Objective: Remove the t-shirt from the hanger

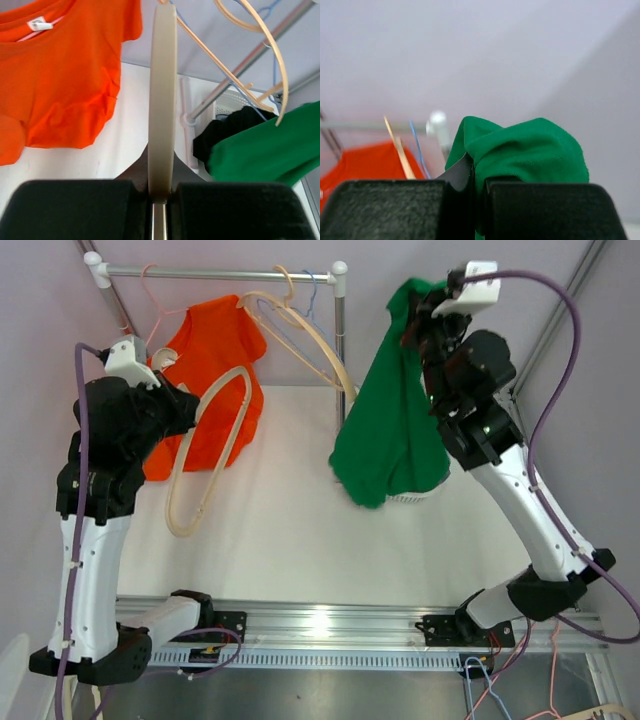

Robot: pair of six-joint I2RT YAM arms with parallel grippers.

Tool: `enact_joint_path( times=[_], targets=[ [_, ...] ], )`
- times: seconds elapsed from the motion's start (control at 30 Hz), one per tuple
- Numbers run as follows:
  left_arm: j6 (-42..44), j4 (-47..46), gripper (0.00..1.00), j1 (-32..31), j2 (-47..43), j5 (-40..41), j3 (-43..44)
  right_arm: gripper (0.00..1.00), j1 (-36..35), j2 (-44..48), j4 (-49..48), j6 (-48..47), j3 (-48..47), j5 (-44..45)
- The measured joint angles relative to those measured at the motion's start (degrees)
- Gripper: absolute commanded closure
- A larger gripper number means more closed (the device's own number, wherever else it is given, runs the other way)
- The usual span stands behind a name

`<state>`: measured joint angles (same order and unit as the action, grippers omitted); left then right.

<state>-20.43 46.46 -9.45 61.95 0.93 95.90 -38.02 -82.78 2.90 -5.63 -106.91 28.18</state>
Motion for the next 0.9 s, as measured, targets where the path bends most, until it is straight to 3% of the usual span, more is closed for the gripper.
enact_joint_path(
  times=[0.2, 0.3, 0.37, 0.43, 0.53, 0.7, 0.9],
  targets=[
    [-0.1, 1.3, 1.0, 3.5, 0.3, 0.4, -1.4, 1.0, 3.6, -9.3, -12.8, -5.9, -16.0, -4.2],
    [-0.1, 1.5, 0.99, 4.9, 1.5, 0.4, -1.6, 1.0, 5.6, -14.5, -14.8, -6.7, -25.3, -4.7],
    [-0.2, 1.2, 0.99, 5.5, 2.5, 0.4, -1.7, 1.0, 6.4, -15.5, -15.0, -6.8, -26.7, -4.3],
    [-0.2, 0.6, 0.99, 5.8, 3.8, 0.5, -1.7, 1.0, 6.6, -13.4, -16.6, -6.6, -21.3, -3.1],
    [0.0, -1.2, 1.0, 6.3, 5.6, 0.7, -1.7, 1.0, 6.6, -7.2, -16.6, -4.1, -5.5, -0.7],
    [-0.1, -2.6, 0.99, 9.1, 10.6, 0.2, 3.0, 1.0, 9.8, -0.9, -3.2, 12.0, 18.7, -0.3],
    [-0.1, -9.6, 0.99, 10.6, 14.4, -3.4, 5.0, 1.0, 18.5, -13.5, 12.2, 29.7, 33.2, -12.6]
  ],
)
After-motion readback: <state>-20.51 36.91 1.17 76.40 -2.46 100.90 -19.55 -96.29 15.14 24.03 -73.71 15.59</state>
